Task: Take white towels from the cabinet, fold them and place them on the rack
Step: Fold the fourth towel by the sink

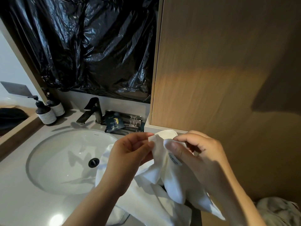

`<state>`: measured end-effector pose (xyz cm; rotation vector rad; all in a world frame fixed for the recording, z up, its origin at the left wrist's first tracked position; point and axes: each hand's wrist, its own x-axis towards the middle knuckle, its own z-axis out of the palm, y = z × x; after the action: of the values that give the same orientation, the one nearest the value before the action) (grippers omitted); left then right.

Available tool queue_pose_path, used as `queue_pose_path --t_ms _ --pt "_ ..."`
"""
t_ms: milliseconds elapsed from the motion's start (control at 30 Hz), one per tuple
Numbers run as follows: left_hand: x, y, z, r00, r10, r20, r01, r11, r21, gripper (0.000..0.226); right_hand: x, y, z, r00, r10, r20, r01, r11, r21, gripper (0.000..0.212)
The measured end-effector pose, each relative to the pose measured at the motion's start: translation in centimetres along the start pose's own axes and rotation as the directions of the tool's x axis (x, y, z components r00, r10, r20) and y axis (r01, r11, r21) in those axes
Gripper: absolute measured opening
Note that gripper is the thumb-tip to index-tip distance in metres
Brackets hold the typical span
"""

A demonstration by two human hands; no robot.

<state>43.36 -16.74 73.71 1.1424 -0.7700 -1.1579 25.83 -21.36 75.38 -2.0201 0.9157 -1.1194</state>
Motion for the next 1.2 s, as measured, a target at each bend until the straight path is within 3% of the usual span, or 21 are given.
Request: queue_pose_path --t_ms 500,700,900,1067,1200 --pt "-0.6 -0.1 0.6 0.99 0.075 0.121 -0.076 0.997 0.004 0.019 0.2 0.0 1.4 0.995 0.086 -0.048 -0.082 0.994 0.077 0.012" --pt "-0.5 -0.4 0.6 0.985 0.141 0.094 -0.15 0.984 0.096 0.026 0.2 -0.1 1.5 0.995 0.079 -0.053 -0.076 0.995 0.061 0.014" --pt "-0.6 -0.7 0.7 0.976 0.208 0.071 -0.219 0.949 0.228 0.01 0.1 0.5 1.5 0.995 0.098 -0.033 -0.098 0.995 0.016 0.011" --pt "-0.5 -0.6 0.7 0.958 0.274 0.082 -0.286 0.901 0.326 0.014 0.4 0.5 1.3 0.997 0.078 -0.021 -0.077 0.997 0.027 0.007" --pt "-0.4 -0.2 0.6 0.945 0.312 0.1 -0.326 0.871 0.366 0.018 0.8 0.6 0.9 0.993 0.116 -0.023 -0.115 0.993 0.036 0.023"
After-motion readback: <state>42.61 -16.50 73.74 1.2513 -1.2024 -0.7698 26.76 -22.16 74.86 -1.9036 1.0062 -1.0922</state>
